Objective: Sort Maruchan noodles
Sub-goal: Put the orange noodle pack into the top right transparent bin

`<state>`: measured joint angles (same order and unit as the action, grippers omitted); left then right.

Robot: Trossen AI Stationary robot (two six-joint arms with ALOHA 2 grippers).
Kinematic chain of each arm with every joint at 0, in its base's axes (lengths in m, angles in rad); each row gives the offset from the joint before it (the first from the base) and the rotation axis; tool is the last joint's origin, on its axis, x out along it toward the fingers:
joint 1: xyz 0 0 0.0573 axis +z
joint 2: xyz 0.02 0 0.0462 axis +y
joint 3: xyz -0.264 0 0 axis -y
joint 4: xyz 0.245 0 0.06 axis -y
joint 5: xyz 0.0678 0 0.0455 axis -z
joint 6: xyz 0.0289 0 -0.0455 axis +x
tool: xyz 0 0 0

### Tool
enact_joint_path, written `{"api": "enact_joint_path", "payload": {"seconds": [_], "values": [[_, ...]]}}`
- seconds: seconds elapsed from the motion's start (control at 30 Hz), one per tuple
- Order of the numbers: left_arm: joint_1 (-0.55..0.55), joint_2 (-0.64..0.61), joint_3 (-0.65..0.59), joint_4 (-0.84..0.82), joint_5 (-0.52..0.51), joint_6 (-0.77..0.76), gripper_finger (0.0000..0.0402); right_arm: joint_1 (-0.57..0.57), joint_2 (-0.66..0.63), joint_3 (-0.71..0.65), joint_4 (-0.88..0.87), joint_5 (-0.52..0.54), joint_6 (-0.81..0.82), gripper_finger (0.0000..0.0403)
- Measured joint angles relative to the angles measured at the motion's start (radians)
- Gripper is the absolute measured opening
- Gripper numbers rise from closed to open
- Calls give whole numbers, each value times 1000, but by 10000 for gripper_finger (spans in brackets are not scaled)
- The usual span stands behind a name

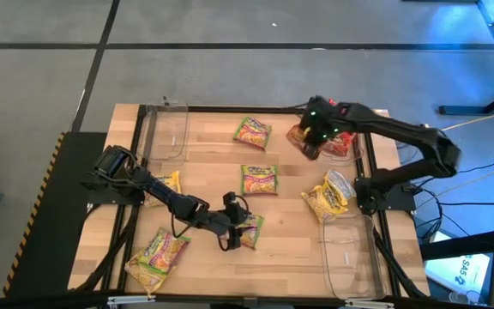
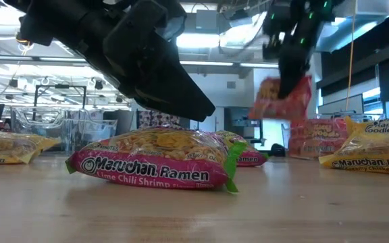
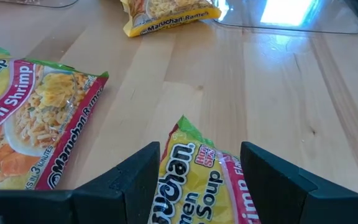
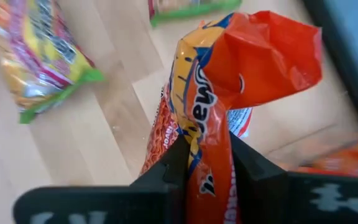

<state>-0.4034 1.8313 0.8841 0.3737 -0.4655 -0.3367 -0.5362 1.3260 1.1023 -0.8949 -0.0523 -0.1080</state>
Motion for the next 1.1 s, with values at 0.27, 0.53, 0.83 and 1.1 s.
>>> {"api": "enact_joint_path", "payload": {"seconds": [0.27, 0.53, 0.83, 1.1], "values": [[0, 0, 0, 0, 0, 0, 218, -1, -172, 86, -236, 166, -133, 48], [0, 0, 0, 0, 0, 7, 218, -2, -200, 51, -362, 319, -245, 48], [3, 0, 0, 0, -3, 12, 218, -26, -180, -163, -210, 324, -425, 49], [6, 0, 0, 0, -4, 16, 218, -91, -142, -297, -123, 304, -449, 49]]}}
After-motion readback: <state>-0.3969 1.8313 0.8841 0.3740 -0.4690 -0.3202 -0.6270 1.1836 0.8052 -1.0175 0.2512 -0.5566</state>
